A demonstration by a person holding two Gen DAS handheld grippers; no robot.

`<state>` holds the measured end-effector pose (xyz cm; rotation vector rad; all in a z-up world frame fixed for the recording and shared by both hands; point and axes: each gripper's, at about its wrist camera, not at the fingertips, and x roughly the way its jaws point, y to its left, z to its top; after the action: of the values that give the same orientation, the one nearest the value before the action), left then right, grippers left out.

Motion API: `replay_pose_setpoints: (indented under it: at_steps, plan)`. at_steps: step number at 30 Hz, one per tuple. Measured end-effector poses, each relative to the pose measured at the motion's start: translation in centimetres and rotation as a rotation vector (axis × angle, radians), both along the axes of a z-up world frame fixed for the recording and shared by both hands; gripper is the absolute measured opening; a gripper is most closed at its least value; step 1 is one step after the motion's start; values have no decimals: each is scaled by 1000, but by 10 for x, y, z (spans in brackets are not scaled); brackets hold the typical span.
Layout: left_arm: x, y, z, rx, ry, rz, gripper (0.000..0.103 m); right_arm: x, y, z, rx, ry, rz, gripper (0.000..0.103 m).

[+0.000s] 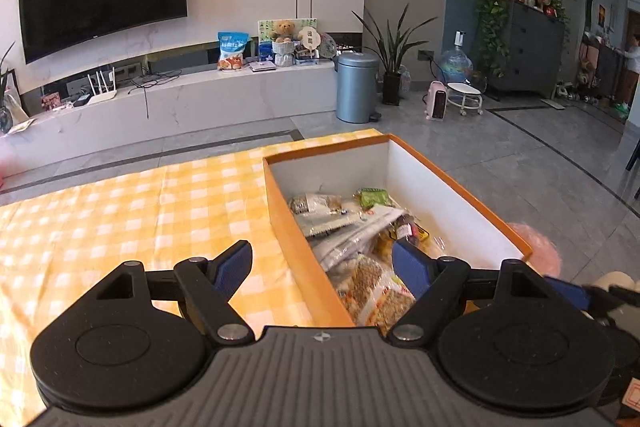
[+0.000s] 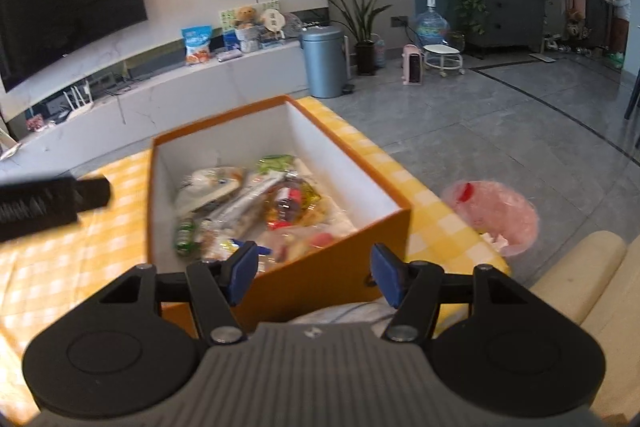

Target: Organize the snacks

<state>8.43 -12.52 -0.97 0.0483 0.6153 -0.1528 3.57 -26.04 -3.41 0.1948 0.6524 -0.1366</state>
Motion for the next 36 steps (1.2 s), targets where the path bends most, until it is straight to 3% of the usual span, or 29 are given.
replay_pose_setpoints:
  at_steps: [8,36]
  plan:
    - [-10,9,-8,-37,30,-4,93,-2,30,6,-36,-2,35,61]
    - [-15,22,-9,-54,50,22,93,-1,45,6,-98,13,37,62]
